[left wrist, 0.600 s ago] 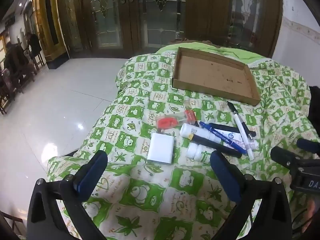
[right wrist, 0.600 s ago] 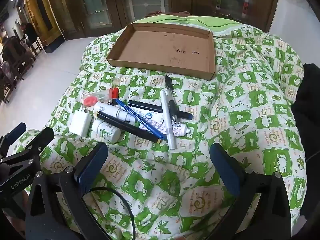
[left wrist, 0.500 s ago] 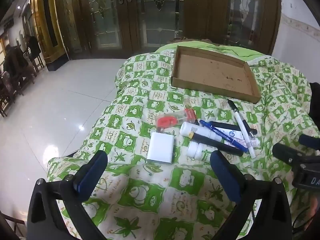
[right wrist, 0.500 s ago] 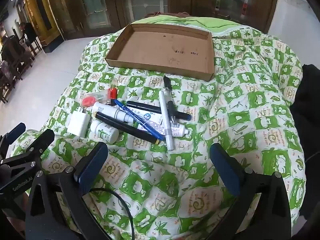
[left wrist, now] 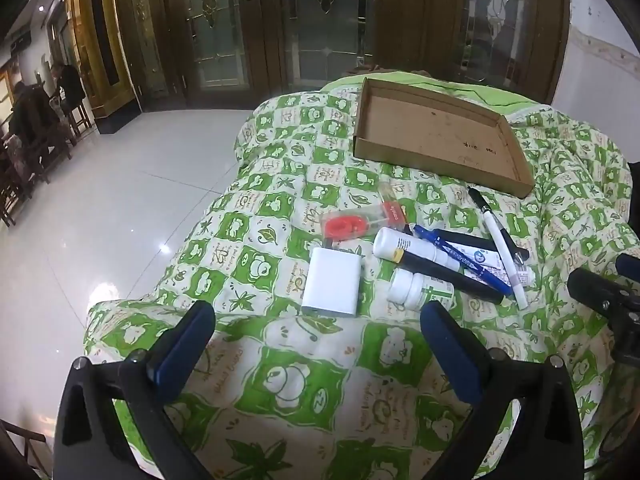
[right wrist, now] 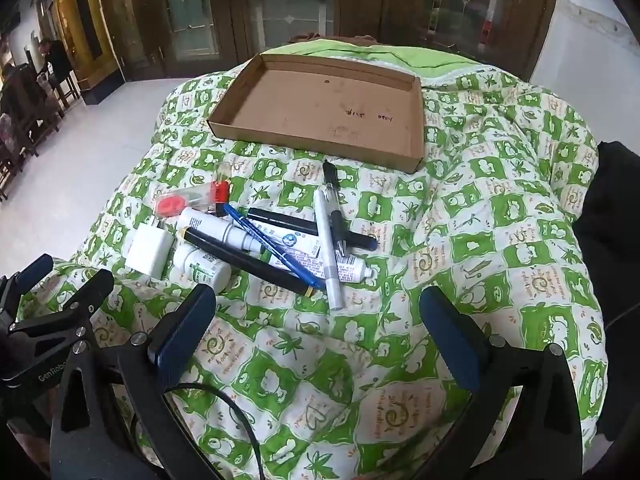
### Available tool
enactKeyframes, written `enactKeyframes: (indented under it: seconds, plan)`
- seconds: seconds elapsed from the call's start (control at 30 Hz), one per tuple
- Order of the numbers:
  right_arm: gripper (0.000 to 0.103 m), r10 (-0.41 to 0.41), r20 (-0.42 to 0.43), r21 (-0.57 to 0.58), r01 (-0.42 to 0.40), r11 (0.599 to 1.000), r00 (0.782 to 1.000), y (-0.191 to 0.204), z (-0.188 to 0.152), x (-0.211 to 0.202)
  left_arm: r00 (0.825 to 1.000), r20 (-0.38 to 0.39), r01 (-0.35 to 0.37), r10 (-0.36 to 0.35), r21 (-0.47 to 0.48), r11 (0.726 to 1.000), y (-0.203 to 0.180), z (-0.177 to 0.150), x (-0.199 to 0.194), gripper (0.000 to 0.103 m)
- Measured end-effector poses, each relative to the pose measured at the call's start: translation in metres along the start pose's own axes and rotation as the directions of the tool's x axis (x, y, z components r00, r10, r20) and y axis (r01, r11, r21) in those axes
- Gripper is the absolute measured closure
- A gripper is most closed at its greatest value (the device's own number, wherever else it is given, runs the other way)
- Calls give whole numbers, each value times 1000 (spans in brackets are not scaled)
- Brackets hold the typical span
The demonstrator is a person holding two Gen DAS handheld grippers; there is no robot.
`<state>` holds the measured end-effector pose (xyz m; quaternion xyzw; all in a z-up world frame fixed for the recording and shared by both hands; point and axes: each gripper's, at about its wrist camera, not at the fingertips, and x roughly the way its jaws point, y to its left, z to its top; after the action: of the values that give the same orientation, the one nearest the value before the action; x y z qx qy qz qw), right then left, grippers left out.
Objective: Organize rigid objects
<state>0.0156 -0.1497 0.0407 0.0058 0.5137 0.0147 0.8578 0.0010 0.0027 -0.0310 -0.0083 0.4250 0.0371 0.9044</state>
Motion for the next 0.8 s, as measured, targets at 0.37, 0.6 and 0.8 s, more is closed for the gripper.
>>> enactKeyframes:
  seconds: [0.37, 0.6, 0.8]
  plan:
    - [0, -30, 61, -91, 35, 995, 998, 13, 2, -10, 1000, -11, 14, -14, -13, 1000, 2, -1, 2, 0]
    - [0, -34, 71, -99, 41, 994, 997, 15, 0, -9, 1000, -13, 21, -21, -12, 1000, 1, -3, 1, 0]
    - [0, -29, 68, -98, 36, 995, 997, 15, -1, -8, 999, -31, 22, -23, -8, 1000, -1, -3, 4, 0]
